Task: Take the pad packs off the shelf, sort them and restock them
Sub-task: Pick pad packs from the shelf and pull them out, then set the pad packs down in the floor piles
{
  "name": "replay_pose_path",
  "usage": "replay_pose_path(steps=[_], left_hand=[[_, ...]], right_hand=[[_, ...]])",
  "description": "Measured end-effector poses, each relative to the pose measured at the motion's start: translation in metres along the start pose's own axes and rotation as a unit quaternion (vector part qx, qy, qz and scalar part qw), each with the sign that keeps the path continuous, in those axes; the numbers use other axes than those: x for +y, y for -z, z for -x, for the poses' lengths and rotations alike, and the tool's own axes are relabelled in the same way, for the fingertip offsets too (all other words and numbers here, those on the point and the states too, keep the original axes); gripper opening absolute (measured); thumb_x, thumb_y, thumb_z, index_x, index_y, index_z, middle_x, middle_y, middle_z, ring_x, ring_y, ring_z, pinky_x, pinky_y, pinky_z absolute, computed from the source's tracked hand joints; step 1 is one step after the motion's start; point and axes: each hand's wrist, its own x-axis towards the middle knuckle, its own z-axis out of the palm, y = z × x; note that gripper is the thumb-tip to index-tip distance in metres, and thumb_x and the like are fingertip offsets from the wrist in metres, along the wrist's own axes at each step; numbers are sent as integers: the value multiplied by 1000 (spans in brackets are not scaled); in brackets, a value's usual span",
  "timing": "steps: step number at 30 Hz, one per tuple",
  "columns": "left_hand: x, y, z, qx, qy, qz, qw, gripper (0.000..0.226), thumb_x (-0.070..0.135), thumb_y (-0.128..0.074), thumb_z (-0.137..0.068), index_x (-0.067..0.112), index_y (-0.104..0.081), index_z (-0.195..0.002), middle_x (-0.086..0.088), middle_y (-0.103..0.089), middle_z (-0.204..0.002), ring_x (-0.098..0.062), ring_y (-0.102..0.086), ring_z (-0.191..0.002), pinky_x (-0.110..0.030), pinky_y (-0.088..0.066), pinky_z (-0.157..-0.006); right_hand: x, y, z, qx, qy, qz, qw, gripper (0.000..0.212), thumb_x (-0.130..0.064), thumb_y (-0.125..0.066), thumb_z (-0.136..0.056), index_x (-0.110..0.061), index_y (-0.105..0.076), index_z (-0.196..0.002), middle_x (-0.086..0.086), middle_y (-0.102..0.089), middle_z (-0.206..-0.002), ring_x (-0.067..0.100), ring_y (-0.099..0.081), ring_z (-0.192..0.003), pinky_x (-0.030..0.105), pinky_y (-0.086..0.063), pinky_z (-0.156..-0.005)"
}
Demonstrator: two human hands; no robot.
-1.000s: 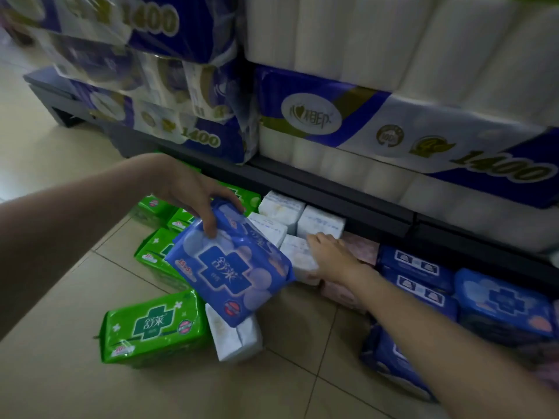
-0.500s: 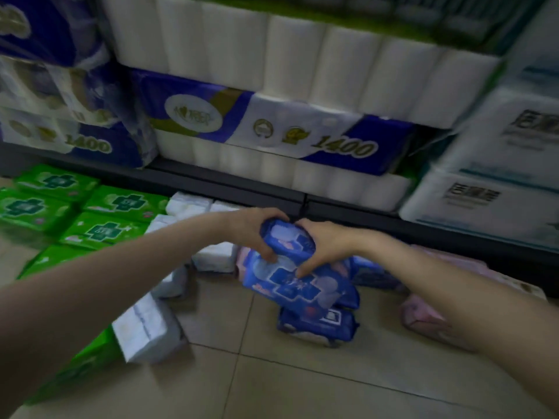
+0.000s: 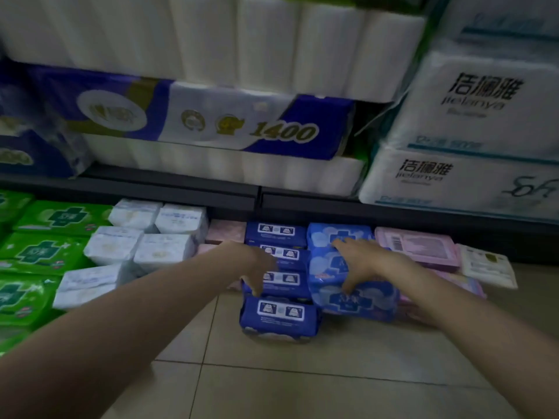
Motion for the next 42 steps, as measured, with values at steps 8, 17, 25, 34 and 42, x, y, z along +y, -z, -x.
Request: replay_pose_path(steps=[8, 17, 25, 34, 42], left_hand=[[0, -13, -21, -70, 0, 7, 998, 73, 26, -59, -90, 23, -17, -149, -3, -12, -157, -26, -19, -142, -40, -25, -114], [-7, 70, 8, 188, -11, 10, 982, 42, 23, -48, -95, 14, -44, -136, -9, -45, -137, -25, -46, -122, -30, -37, -94], [0, 230, 131, 637, -182, -190, 725, 29, 14, -43, -74, 10, -62, -95, -7, -64, -85, -24, -60, -69, -29, -43, -63], [29, 372, 224, 753, -20, -168, 635, 35, 22, -36, -80, 11, -57, -106, -8, -54, -101, -27, -51, -89, -33, -36, -73], [59, 448, 218, 729, 83, -103, 671, 36, 22, -45, -92, 19, -45, -128, -6, -40, -125, -27, -40, -111, -37, -30, -91]], right_hand=[[18, -40, -13, 111, 40, 41, 992, 97, -38, -72, -76, -19, -9, -148, 8, -22, -147, 30, -26, -132, 39, -26, -107], [29, 9, 14, 198, 63, 98, 973, 62, -29, -55, -88, -16, -27, -142, 10, -29, -141, 27, -29, -127, 38, -29, -99], [78, 176, 120, 673, 86, 27, 734, 39, -15, -45, -79, -9, -46, -117, 14, -49, -116, 27, -46, -104, 38, -45, -90], [158, 327, 215, 786, -15, 28, 617, 37, -16, -48, -78, -10, -46, -114, 13, -39, -122, 27, -37, -109, 39, -39, -87], [254, 407, 215, 586, -215, -151, 766, 58, -25, -57, -85, -12, -35, -137, 16, -40, -139, 36, -35, -127, 42, -35, -100]])
